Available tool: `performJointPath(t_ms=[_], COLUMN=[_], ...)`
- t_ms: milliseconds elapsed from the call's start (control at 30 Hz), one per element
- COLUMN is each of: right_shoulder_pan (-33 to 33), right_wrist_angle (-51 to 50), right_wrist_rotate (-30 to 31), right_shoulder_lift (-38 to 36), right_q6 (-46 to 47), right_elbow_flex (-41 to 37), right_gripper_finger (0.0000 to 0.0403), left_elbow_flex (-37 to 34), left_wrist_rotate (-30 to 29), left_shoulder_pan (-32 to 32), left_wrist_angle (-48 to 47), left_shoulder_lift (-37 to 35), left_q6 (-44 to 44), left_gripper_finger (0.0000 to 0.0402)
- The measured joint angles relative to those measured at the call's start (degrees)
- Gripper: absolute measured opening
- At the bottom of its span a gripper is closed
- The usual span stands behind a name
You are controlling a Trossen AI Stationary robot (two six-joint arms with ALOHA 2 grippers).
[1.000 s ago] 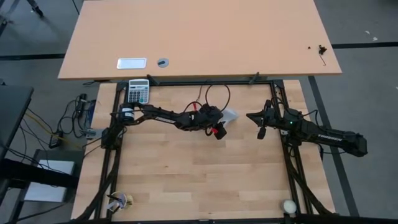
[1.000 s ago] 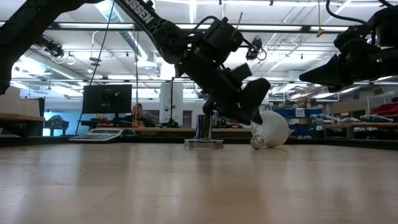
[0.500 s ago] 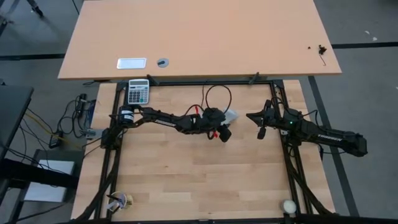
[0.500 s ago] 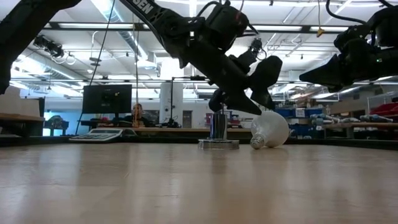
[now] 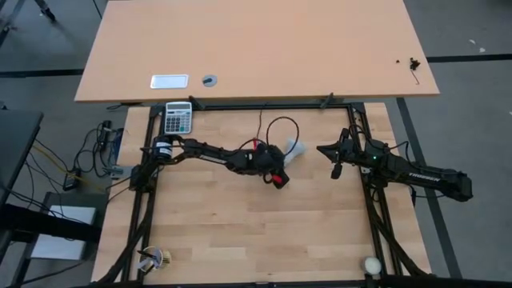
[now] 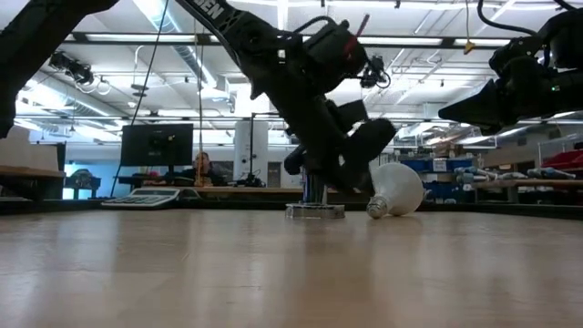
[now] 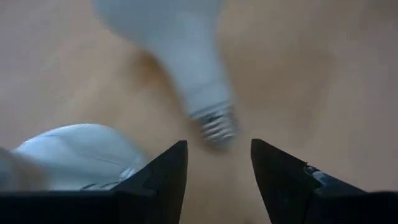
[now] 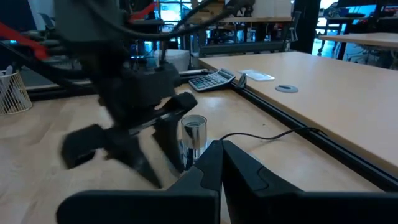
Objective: Screw lightbulb
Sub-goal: Insert the lightbulb into the lamp
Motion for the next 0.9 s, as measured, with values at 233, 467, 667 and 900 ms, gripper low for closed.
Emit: performJointPath(t_ms=[233, 467, 667, 900], right_shoulder_pan=[0.00, 0.00, 0.01, 0.02], right_wrist_angle=[-0.01, -0.01, -0.01, -0.01], right_wrist_rotate=[0.00, 0.00, 0.00, 0.01], right_shoulder_lift=[-0.02, -0.01, -0.01, -0.01], right_q6=[-0.01, 0.00, 0.01, 0.01], right_elbow_flex=[0.00, 0.01, 0.01, -0.01], right_gripper_finger=[0.0018, 0.0018, 0.0018, 0.0018], left_elbow_flex=[0.02, 0.02, 0.03, 0.13], left_wrist_rotate=[-3.37, -3.54, 1.61, 13.72], left_shoulder_pan=[4.20, 9.67, 12.76, 10.58], left_wrist_angle=[-3.36, -4.12, -4.70, 1.57], left_shoulder_lift=[0.00, 0.00, -0.43, -0.55], left_q6=[2.35, 5.10, 6.25, 6.61], left_gripper_finger=[0.0184, 0.0184, 0.0184, 0.0183])
